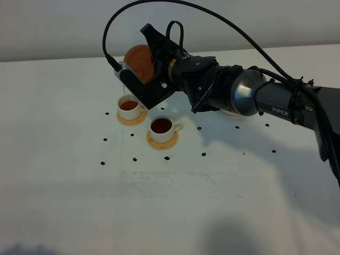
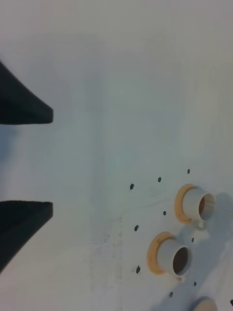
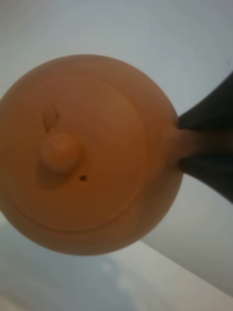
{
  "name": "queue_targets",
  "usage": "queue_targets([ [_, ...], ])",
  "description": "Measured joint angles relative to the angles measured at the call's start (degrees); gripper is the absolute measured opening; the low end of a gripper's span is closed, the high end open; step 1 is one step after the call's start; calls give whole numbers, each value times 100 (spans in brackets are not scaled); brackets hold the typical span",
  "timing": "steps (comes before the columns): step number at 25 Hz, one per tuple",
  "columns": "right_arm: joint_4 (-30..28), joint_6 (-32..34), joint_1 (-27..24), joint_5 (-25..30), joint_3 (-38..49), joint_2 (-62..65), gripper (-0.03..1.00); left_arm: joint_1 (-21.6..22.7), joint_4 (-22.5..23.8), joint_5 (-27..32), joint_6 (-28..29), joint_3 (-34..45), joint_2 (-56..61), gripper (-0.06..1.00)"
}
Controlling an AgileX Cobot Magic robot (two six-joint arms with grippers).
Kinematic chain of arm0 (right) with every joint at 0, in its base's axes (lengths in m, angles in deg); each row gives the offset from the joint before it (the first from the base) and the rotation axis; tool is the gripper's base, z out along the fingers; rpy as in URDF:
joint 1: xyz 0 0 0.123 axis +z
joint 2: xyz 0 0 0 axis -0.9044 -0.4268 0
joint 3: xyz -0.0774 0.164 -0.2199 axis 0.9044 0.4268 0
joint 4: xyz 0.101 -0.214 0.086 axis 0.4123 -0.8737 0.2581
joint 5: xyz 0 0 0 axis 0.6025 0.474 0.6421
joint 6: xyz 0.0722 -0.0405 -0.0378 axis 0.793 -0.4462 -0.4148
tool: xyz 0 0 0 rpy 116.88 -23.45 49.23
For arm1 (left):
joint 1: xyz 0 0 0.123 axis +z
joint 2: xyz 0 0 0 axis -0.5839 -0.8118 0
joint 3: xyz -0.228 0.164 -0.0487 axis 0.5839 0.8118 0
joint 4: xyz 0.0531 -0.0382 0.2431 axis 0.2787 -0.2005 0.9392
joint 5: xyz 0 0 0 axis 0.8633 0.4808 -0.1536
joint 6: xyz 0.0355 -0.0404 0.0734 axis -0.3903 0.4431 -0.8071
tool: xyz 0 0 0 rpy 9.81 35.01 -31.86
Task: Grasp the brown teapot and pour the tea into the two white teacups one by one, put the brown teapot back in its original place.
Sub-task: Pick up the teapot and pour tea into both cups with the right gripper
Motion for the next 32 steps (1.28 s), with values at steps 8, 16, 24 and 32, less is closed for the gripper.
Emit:
queue_targets([
  [8,-20,-14,4,10,0,0,9,0,0,0,0,0,0,43],
  [16,-104,-41,13,15,0,0,9,0,0,0,0,0,0,43],
  [24,-148,-47,13,15,0,0,9,0,0,0,0,0,0,43],
  [32,-204,-47,13,15,0,0,9,0,0,0,0,0,0,43],
])
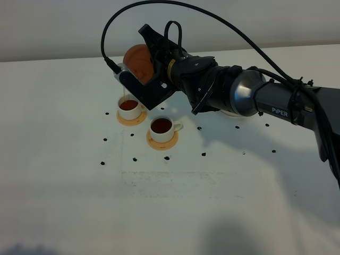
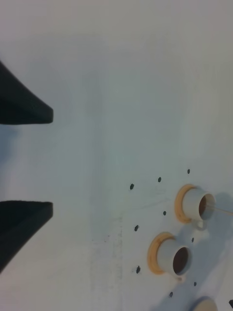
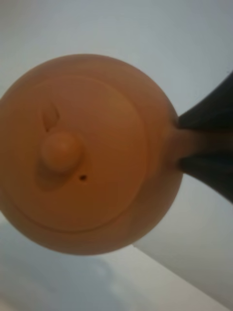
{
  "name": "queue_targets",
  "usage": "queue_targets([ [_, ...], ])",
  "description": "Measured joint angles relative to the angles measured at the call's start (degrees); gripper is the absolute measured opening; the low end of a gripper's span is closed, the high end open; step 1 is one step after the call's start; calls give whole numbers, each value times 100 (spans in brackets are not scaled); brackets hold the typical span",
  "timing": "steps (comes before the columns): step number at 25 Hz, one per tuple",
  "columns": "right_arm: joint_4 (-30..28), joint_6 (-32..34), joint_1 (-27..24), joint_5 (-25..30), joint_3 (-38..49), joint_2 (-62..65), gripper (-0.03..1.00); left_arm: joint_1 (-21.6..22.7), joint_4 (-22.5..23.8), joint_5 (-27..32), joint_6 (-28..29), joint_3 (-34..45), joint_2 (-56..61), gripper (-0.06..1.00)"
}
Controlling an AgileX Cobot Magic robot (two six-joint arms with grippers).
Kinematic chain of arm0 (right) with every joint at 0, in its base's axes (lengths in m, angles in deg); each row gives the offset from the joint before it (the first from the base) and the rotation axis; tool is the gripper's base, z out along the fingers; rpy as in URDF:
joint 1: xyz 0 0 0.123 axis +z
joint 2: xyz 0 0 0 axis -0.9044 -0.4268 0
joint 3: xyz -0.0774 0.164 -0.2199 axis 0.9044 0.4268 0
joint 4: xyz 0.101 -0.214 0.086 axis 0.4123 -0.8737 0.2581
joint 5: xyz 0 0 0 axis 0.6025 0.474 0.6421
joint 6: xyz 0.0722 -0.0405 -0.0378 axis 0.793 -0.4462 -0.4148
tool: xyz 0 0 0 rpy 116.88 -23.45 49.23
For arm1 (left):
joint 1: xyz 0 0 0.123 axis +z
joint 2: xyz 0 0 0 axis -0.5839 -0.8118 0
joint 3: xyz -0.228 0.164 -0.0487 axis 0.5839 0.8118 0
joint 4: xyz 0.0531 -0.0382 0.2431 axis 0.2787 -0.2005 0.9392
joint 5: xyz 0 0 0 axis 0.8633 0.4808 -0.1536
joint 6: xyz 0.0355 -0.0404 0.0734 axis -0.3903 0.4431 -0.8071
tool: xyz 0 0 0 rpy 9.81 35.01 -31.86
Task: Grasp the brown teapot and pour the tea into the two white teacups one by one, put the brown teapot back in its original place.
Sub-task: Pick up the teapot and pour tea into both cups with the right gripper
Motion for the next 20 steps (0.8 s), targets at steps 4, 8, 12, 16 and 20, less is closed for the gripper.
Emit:
queue_targets([
  [4,-35,0,0,0,0,0,9,0,0,0,0,0,0,43],
  [8,-73,0,0,0,0,0,9,0,0,0,0,0,0,43],
  [12,-129,0,0,0,0,0,9,0,0,0,0,0,0,43],
  [16,-220,0,0,0,0,0,9,0,0,0,0,0,0,43],
  [20,-307,0,0,0,0,0,9,0,0,0,0,0,0,43],
])
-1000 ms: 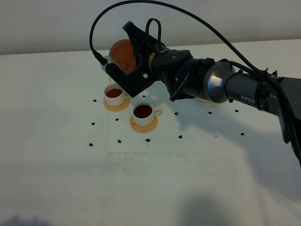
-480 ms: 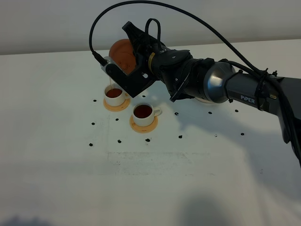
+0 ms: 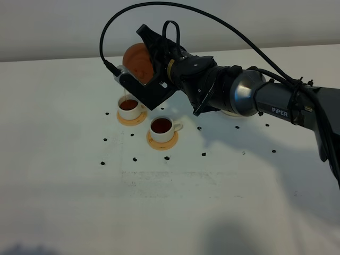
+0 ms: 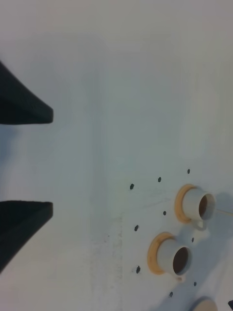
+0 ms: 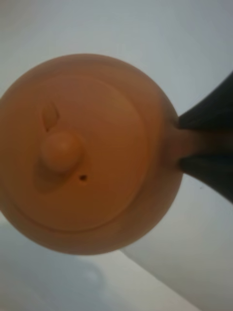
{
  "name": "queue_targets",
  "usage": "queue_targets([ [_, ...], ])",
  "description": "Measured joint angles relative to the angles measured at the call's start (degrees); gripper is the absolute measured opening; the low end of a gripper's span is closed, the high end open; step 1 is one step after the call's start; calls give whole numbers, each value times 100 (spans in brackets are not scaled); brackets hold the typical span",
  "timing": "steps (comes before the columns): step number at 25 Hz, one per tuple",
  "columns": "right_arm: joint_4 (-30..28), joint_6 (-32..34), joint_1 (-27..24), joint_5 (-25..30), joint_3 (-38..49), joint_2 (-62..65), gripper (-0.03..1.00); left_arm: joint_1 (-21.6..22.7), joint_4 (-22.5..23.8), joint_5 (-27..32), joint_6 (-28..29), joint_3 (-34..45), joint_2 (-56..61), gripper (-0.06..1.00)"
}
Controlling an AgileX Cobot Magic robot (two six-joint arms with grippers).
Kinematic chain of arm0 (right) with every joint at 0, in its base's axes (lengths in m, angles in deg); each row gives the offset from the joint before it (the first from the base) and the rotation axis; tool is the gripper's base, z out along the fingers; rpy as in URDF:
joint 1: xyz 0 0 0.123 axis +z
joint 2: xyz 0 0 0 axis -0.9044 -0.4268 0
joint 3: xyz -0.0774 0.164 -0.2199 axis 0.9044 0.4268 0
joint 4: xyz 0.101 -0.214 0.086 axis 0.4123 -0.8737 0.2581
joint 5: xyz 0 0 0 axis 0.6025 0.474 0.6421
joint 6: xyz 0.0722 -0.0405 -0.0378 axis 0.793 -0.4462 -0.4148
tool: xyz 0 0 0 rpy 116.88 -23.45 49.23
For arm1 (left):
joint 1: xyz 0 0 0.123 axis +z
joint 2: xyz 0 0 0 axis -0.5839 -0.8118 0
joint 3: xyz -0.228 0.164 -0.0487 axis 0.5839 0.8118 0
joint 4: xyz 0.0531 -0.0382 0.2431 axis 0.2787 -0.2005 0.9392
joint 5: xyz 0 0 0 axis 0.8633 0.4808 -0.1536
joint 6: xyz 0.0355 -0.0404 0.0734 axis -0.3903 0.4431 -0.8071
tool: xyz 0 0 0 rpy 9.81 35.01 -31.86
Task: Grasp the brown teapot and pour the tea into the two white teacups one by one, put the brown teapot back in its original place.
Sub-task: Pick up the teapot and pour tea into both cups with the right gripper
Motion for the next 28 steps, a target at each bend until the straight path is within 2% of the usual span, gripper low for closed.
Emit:
queue_targets([
  [28,-149,-113,0,-5,0,0,9,0,0,0,0,0,0,43],
])
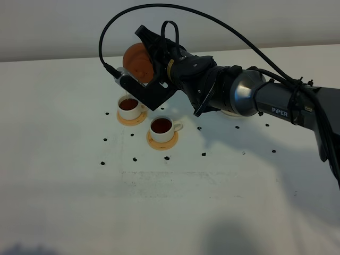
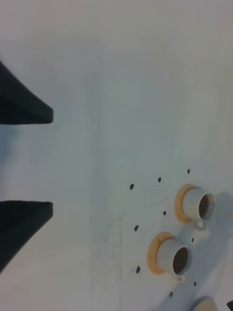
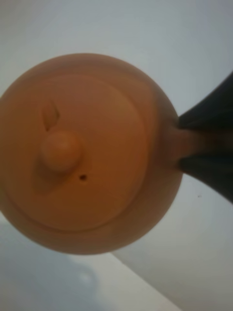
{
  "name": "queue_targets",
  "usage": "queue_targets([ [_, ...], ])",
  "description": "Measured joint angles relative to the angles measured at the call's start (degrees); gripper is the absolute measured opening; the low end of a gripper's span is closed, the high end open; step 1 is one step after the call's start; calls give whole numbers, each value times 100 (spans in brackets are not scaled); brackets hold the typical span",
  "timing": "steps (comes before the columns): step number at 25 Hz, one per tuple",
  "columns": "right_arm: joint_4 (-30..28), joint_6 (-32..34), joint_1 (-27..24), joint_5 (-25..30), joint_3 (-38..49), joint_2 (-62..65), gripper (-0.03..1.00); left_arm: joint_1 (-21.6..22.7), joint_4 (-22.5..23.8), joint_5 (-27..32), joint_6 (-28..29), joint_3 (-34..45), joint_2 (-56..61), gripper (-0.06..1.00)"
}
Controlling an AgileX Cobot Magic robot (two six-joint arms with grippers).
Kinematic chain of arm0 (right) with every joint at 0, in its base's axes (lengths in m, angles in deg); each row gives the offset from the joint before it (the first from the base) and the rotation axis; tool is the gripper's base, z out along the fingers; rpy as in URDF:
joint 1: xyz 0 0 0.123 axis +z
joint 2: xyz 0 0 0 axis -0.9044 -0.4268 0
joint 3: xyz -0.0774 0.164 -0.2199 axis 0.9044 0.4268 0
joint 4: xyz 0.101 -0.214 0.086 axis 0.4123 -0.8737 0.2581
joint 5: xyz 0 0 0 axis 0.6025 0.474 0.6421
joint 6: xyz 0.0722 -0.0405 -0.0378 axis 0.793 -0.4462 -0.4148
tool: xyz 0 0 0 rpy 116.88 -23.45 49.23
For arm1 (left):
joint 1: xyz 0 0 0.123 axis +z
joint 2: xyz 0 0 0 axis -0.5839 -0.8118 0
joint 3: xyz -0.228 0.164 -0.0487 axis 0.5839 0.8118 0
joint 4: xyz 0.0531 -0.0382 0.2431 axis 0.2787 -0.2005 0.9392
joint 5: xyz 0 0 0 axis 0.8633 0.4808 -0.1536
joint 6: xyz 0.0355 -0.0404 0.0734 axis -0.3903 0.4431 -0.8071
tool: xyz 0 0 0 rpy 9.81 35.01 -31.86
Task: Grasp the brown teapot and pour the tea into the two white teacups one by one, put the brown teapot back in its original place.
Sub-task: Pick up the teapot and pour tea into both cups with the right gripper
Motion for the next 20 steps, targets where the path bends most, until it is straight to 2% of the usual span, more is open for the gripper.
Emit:
queue_targets([
  [20,-45,0,0,0,0,0,9,0,0,0,0,0,0,43],
])
